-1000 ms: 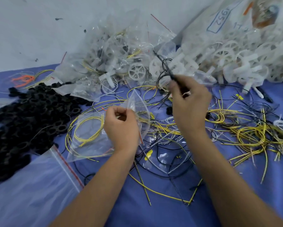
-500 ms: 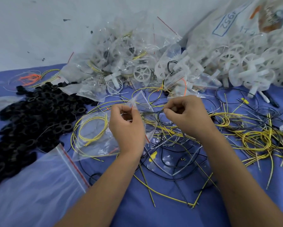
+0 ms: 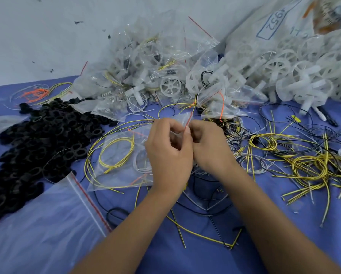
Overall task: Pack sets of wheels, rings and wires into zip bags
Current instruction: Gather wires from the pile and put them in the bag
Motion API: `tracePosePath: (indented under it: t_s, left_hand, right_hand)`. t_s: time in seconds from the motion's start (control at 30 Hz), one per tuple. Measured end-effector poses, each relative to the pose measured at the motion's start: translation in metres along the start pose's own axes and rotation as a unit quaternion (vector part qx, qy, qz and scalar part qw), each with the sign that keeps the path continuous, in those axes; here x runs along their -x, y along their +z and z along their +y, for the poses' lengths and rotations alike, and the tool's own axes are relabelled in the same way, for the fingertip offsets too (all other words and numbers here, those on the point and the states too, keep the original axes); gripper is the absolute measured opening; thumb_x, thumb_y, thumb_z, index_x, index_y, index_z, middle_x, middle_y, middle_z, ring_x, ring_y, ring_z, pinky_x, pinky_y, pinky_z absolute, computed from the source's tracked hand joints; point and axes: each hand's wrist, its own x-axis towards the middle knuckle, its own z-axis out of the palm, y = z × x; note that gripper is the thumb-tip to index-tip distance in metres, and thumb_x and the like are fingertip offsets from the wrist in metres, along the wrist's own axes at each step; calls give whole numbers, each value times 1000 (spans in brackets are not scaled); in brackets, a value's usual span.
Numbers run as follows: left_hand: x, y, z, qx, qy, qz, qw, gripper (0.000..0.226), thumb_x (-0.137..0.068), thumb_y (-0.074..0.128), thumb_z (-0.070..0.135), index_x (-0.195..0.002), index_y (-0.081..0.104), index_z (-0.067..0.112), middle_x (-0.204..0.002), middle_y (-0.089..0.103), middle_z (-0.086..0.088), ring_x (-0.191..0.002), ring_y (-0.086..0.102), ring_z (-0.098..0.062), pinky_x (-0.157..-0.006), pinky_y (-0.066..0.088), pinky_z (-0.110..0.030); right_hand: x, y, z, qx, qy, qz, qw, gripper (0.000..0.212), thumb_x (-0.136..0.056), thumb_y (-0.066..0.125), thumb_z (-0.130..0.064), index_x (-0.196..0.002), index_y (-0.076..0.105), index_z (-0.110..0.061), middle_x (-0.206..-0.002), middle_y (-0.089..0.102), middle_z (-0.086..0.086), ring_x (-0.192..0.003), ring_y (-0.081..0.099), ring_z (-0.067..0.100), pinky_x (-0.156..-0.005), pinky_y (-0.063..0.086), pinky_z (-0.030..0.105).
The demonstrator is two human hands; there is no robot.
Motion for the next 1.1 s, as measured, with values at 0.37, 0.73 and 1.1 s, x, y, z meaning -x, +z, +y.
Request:
tracePosePath:
  t_s: [0.37, 0.73, 1.1]
  left_hand:
    - [-1, 0, 25, 7, 61, -8, 998, 17, -82, 71, 10, -80, 55, 13, -80, 58, 5, -77, 57, -14, -66, 47, -30]
    - [-23, -14, 8, 12, 19, -19, 1000, 18, -96, 60, 20, -80, 57, 11, -77, 59, 3, -72, 56, -20, -67, 47, -39]
    - [-73, -96, -91, -455, -115, -105, 877, 34, -97, 54, 23, -125, 66, 10, -139, 53, -16, -131, 41, -38, -104, 36, -45]
  right_hand:
    - [8, 1, -5, -268, 25, -141, 953, 30, -91, 51, 1, -77, 71, -15, -75, 57, 11, -75, 45, 24, -67, 32, 45]
    - [5, 7, -3, -307, 143, -108, 935, 30, -102, 58, -19, -81, 77, -9, -68, 71, 10, -54, 66, 24, -52, 49, 29]
    - [8, 11, -24, 176, -226, 270, 919, 14, -100, 55, -16, -98, 67, -9, -92, 64, 4, -86, 53, 24, -79, 40, 34]
